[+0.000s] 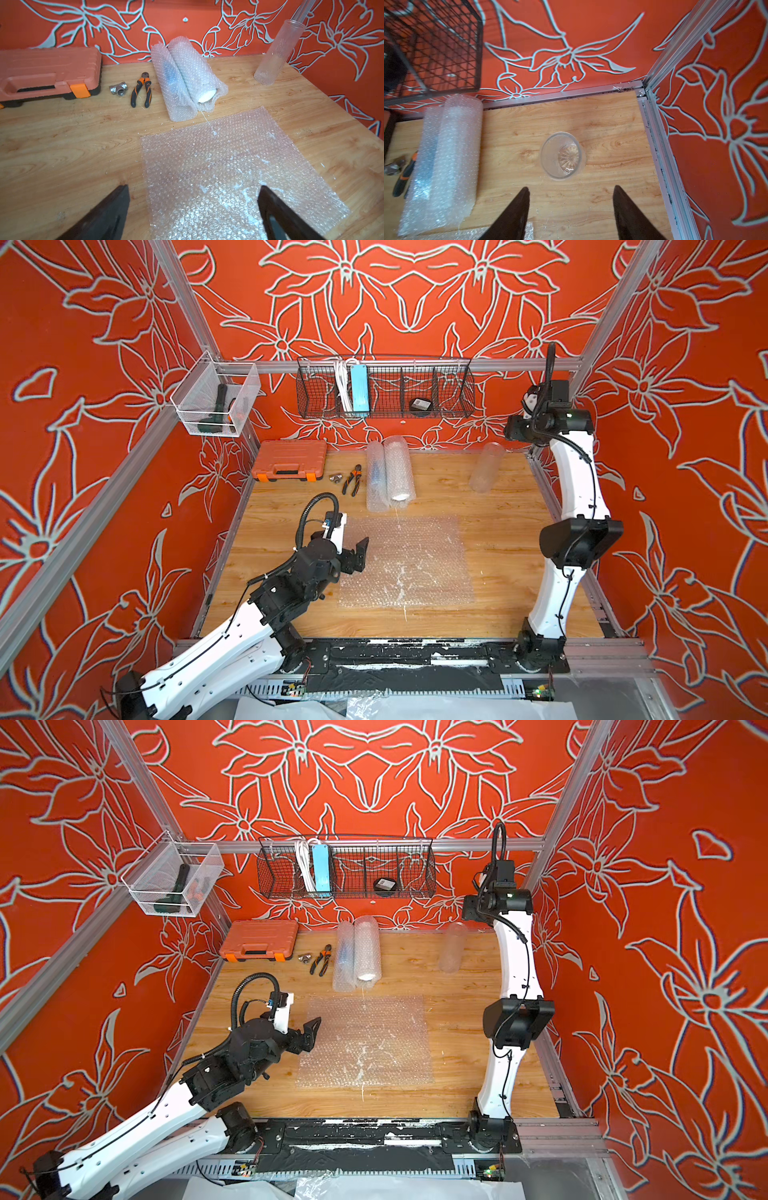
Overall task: Unwrap the vase from the bubble wrap
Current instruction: Place the vase at the center of the board.
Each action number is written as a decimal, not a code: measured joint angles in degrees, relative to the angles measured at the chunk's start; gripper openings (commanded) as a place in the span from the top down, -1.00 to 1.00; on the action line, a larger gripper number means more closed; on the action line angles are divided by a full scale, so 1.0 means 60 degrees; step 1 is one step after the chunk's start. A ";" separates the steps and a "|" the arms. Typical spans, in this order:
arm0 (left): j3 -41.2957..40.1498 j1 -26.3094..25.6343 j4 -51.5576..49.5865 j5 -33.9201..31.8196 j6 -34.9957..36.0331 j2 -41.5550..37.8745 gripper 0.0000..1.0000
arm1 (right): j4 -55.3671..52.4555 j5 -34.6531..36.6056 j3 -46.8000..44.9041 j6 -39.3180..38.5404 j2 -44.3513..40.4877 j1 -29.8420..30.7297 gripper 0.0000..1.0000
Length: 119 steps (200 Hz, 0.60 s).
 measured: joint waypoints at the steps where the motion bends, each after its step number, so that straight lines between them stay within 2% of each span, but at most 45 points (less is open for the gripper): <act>1: 0.0000 0.0000 0.0000 0.0004 -0.0015 0.0004 -0.87 | 0.0025 -0.0025 -0.0040 -0.0004 -0.0040 0.0000 -0.29; 26: 0.0000 0.0000 -0.0018 0.0127 -0.0430 0.0153 -0.87 | 0.0514 -0.0455 -0.0867 -0.0025 -0.0543 0.0000 -0.29; 50: -0.0004 0.0000 0.0098 0.0605 -0.0710 0.0430 -0.87 | 0.1264 -0.0914 -0.2412 -0.0044 -0.1129 0.0004 -0.31; 82: -0.0007 0.0000 0.0579 0.1701 -0.0958 0.1180 -0.85 | 0.2543 -0.1526 -0.5031 -0.0197 -0.2317 0.0007 -0.35; 119: -0.0007 0.0000 0.1432 0.3421 -0.1297 0.2572 -0.67 | 0.3595 -0.2095 -0.6849 -0.0503 -0.3745 0.0011 -0.36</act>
